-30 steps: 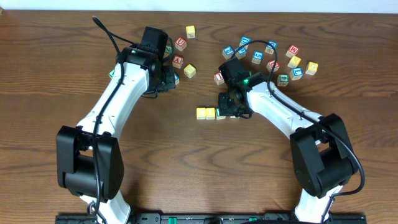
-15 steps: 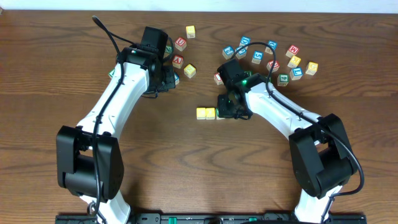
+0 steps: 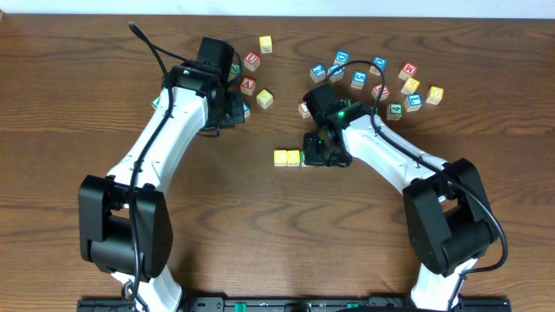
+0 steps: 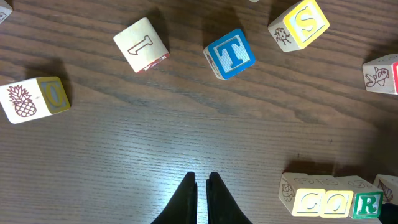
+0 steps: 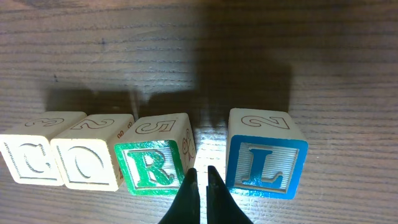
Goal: Spell out CORL
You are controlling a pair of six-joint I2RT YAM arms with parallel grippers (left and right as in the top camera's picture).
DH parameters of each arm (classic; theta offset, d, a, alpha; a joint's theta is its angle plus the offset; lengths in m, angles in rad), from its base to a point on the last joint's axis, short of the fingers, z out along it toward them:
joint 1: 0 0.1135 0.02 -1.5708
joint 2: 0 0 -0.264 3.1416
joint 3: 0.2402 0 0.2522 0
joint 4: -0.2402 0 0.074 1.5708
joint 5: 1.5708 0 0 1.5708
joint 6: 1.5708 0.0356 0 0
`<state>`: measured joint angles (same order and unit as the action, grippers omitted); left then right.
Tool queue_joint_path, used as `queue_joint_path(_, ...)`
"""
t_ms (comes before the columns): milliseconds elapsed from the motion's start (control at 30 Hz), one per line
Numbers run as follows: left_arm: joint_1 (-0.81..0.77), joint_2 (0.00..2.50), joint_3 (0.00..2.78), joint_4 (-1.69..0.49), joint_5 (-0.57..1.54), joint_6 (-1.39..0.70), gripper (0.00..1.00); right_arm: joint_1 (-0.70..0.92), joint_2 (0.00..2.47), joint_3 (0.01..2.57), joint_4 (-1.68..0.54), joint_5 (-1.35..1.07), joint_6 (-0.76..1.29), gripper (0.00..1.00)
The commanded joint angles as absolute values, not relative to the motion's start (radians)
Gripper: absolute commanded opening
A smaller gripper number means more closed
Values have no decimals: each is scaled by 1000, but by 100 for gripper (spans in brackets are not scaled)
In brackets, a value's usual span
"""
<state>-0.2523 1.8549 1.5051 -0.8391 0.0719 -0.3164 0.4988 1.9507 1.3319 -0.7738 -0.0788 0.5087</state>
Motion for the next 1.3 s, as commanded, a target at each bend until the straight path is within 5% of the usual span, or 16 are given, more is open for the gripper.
queue_joint_path(0, -251, 1846, 1526, -842, 56, -307, 8, 506, 1964, 1324, -776, -85, 523, 1)
queue_joint_path(1267, -251, 1846, 1526, -835, 56, -307, 8, 518, 1964, 1325, -822, -116, 508, 1)
